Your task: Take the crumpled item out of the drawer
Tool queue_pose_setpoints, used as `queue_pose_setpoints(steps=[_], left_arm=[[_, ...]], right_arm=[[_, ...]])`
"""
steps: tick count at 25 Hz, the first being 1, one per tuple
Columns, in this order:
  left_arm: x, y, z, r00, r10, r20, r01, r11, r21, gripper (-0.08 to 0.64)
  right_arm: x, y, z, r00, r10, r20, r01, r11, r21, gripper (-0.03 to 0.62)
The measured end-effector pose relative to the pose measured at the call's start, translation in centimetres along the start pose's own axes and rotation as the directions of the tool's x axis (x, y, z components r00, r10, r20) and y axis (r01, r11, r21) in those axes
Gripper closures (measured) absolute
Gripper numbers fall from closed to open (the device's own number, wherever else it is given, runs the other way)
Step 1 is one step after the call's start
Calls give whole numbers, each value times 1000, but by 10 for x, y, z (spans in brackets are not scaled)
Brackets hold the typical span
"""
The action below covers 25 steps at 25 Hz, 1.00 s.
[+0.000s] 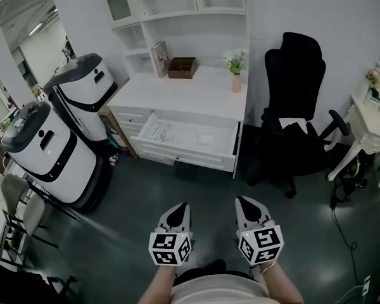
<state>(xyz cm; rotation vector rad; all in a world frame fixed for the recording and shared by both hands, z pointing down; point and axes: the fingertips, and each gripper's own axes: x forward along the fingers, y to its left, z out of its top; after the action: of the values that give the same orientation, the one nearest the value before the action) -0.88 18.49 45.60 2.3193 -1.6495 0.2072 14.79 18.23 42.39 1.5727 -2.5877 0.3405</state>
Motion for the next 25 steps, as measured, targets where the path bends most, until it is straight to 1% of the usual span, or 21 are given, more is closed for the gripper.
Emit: queue_pose_setpoints(steps=[3,7,11,14,17,22,25], left_arm=[[2,1,0,1000,7,-3,-7,1000,-2,568],[6,0,-3,1000,13,-13,-13,1000,-9,568],[11,-3,-4,1000,7,-18,-7,1000,-9,568],[17,-8,-3,1000,-1,-21,1,1000,-5,568],[21,-15,-3,1000,-13,-27,13,1000,-1,568],[26,-22,-5,999,-24,-37,24,1000,3,568],[26,-24,-9,999,-23,-45,24,1000,4,568]], right_arm=[[2,-5,6,1000,-2,24,3,1000,-5,591],[2,-16,12,998,-36,48,36,999,0,589],[2,-29,12,995,-91,38,92,996,-5,589],[2,-37,11,994,-109,25,109,994,-8,586],[1,-42,9,995,-98,9,98,995,1,570],[2,-40,4,999,-52,-13,52,999,10,509],[2,-38,1,999,-31,-24,31,999,12,492]])
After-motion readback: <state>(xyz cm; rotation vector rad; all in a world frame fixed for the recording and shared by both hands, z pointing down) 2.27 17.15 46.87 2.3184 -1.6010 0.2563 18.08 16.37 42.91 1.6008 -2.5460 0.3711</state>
